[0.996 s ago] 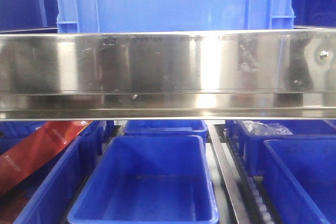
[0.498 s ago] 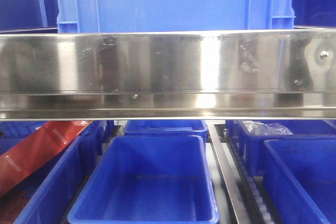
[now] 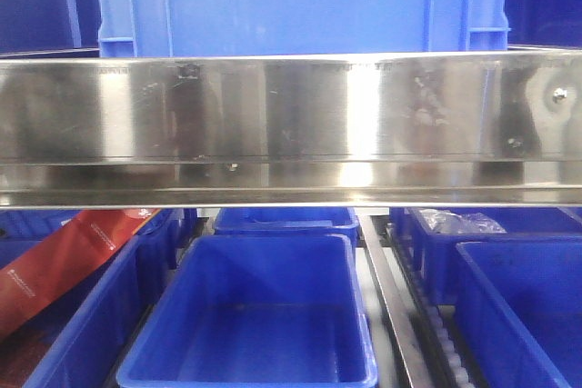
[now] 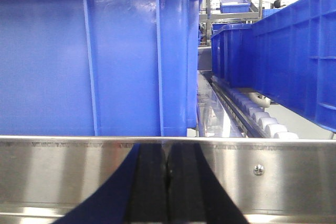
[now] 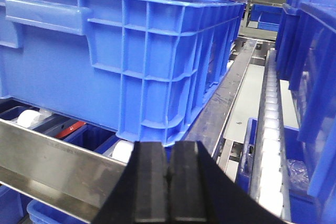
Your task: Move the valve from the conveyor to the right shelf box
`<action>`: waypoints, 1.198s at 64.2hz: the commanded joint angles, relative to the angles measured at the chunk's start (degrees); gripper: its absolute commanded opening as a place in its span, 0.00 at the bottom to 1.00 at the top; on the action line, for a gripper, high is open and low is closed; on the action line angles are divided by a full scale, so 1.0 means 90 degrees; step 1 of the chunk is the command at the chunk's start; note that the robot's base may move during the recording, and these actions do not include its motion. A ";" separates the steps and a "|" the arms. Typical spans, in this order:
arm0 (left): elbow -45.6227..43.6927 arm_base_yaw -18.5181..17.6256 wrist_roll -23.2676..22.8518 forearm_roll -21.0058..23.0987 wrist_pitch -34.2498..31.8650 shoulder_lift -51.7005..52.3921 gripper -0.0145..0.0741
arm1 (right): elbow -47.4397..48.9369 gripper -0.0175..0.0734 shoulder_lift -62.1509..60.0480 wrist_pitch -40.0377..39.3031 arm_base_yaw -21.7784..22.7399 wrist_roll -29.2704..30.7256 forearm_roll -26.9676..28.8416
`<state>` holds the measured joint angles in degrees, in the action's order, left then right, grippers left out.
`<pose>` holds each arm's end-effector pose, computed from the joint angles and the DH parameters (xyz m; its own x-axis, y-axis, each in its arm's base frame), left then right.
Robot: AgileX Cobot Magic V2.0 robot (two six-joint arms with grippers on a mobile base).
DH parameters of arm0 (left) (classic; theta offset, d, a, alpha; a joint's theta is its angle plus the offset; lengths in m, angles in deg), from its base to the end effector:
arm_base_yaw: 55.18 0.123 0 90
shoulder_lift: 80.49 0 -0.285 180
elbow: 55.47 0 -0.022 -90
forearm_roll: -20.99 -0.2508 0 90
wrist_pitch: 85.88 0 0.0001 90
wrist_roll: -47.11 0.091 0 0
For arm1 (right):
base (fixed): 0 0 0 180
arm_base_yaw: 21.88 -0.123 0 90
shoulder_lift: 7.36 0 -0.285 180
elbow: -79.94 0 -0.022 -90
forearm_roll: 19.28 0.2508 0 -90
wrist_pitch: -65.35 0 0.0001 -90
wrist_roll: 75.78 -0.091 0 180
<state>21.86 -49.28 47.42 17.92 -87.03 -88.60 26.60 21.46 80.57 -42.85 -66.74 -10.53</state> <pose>0.0564 0.0057 0.2140 0.0928 0.0688 -0.9933 -0.1074 0.9925 0.0588 0.0790 0.0342 0.3049 -0.1131 -0.0544 -0.9921 -0.3958 0.9183 -0.0052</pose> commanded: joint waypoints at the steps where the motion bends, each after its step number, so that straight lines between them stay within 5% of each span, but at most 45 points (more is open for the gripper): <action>1: -0.0012 0.0026 -0.0034 0.0022 -0.0140 0.0036 0.04 | -0.0008 0.01 -0.0163 -0.0128 0.0229 0.0001 -0.0065; 14: -0.0012 0.0026 -0.0034 0.0022 -0.0140 0.0036 0.04 | -0.0307 0.01 -0.0750 -0.0082 0.1622 0.0001 -0.0065; 24: -0.0012 0.0026 -0.0034 0.0022 -0.0140 0.0036 0.04 | -0.1065 0.01 -0.1342 -0.0374 0.2321 -0.0636 -0.0052; 49: -0.0012 0.0026 -0.0034 0.0022 -0.0140 0.0036 0.04 | -0.2653 0.01 -0.2337 -0.1054 0.2194 -0.0721 -0.0395; 77: -0.0012 0.0026 -0.0034 0.0022 -0.0140 0.0036 0.04 | -0.2653 0.01 -0.2337 -0.1229 0.2008 -0.0671 -0.0605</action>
<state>21.86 -49.24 47.42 17.92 -87.44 -88.60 2.84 0.58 71.15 -25.04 -73.04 -15.11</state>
